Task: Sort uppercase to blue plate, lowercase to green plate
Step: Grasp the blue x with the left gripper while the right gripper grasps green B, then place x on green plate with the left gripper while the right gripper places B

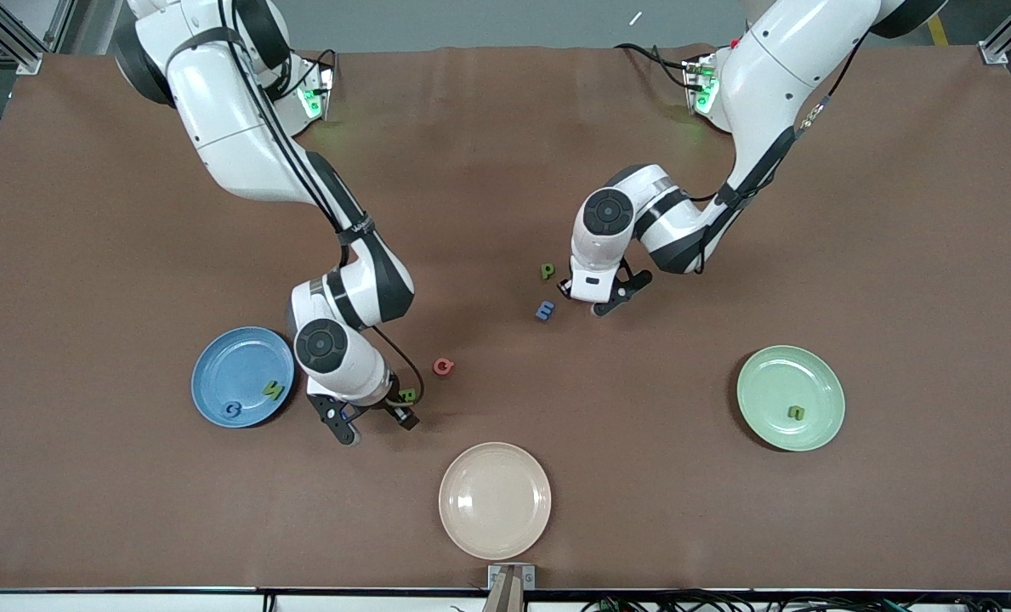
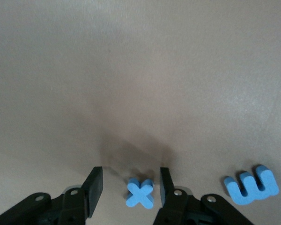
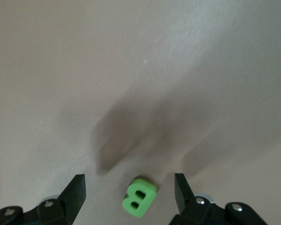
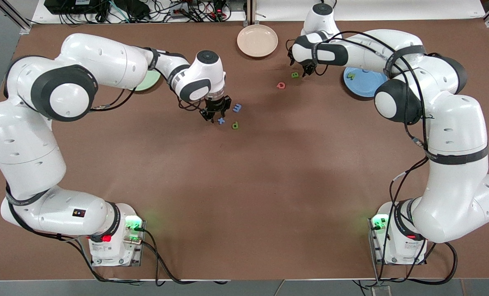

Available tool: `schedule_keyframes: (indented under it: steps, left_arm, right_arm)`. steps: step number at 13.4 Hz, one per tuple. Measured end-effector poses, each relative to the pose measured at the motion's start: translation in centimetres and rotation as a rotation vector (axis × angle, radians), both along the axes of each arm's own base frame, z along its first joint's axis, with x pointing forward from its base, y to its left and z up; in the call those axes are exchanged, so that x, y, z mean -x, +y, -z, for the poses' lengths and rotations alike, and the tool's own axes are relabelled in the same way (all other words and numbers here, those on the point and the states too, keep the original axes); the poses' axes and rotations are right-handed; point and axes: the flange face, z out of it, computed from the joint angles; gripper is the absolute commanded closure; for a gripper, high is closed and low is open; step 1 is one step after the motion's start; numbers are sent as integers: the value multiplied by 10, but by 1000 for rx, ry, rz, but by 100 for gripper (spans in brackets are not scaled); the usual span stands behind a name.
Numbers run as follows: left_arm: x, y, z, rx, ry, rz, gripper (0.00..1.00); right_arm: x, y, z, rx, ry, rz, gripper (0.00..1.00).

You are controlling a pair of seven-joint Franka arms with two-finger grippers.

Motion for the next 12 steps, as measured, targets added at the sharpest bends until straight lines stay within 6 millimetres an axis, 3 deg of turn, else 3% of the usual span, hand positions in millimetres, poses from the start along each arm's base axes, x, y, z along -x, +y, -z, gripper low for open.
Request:
schedule_keyframes:
  steps: [3, 6, 8, 12]
  left_arm:
    - [9, -8, 1, 0, -1, -20, 52]
    - [13, -12, 2, 0, -1, -24, 58]
    - [13, -12, 2, 2, -2, -25, 74]
    - [10, -11, 0, 6, -7, -30, 99]
  right_arm:
    - [3, 10, 2, -2, 4, 35, 24]
    - [7, 15, 3, -1, 11, 45, 51]
    - [8, 17, 4, 0, 11, 41, 70]
    - [8, 18, 3, 1, 11, 41, 94]
